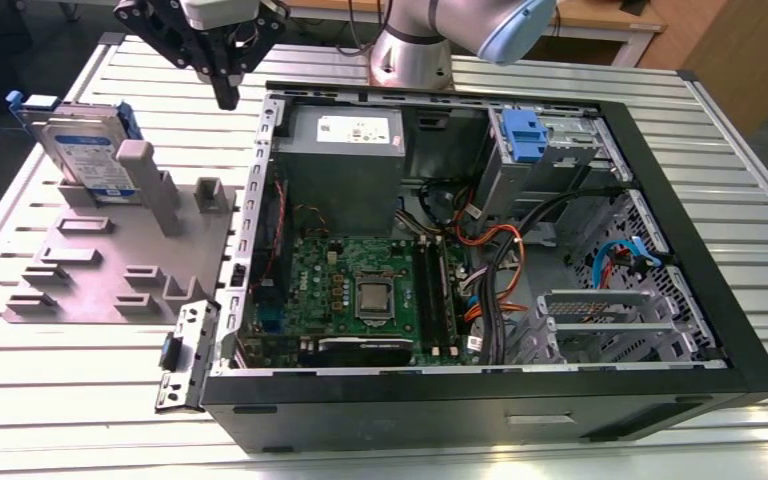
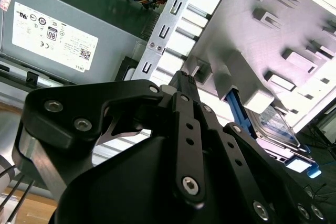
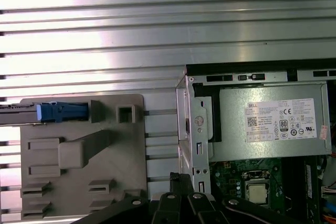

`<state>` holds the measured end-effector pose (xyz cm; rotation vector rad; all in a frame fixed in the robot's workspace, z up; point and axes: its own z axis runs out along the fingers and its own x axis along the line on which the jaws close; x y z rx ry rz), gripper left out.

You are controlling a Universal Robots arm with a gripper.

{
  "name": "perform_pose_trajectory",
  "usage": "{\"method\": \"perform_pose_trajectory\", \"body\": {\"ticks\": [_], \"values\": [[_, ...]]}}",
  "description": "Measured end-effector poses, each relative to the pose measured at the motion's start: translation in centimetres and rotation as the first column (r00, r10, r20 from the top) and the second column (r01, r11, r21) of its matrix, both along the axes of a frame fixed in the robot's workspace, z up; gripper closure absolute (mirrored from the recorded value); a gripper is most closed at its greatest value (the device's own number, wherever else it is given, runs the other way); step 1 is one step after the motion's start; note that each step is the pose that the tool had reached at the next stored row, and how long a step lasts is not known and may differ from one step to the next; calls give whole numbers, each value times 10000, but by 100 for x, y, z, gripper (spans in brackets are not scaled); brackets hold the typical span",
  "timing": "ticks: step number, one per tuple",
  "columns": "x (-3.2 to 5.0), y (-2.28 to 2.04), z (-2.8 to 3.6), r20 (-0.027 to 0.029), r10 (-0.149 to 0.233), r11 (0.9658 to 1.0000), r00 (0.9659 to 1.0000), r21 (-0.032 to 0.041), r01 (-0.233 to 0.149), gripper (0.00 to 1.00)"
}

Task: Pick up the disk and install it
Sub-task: 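Reach for the disk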

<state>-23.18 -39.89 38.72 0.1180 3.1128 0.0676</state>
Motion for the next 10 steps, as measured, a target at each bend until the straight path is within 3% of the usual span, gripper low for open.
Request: {"method": "perform_pose_trajectory", "body": {"ticks": [10], "values": [[-5,0,-1,0,0,10000,10000,0,0,89]]}}
